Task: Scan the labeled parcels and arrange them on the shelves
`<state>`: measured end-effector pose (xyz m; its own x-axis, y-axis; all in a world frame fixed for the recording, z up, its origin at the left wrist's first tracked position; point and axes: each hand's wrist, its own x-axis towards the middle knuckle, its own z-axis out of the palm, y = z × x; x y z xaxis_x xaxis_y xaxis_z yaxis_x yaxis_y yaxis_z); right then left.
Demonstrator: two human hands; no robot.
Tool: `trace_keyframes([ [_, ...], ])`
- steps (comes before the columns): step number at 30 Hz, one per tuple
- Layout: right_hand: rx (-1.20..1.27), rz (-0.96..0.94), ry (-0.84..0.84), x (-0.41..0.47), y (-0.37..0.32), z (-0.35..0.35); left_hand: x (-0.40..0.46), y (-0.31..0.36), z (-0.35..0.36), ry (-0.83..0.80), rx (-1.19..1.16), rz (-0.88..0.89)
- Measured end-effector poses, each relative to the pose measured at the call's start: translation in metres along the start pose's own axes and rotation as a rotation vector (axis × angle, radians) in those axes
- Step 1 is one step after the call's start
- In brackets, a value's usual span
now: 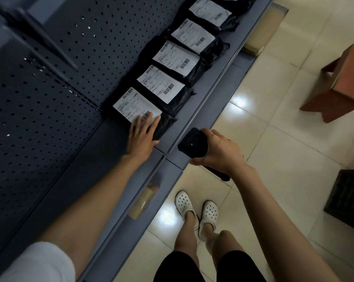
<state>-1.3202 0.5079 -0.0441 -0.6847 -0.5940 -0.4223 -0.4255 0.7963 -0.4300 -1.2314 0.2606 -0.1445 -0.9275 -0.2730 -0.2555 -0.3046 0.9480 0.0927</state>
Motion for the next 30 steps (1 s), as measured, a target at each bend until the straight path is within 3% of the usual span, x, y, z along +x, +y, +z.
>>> trace_keyframes([
  [7,-0.031,-0.069,-0.011,-0.012,-0.006,-0.014,-0.025,0.018,-0.02,-0.078,-0.022,-0.06],
  [15,-0.093,-0.214,-0.087,-0.052,-0.01,-0.029,-0.136,0.04,-0.025,0.065,-0.199,-0.225],
  [19,-0.114,-0.347,-0.13,-0.077,-0.029,-0.031,-0.206,0.061,-0.027,0.167,-0.302,-0.392],
  [30,-0.292,-0.828,-0.34,-0.173,-0.13,0.02,-0.455,0.092,-0.011,0.417,-0.288,-0.928],
])
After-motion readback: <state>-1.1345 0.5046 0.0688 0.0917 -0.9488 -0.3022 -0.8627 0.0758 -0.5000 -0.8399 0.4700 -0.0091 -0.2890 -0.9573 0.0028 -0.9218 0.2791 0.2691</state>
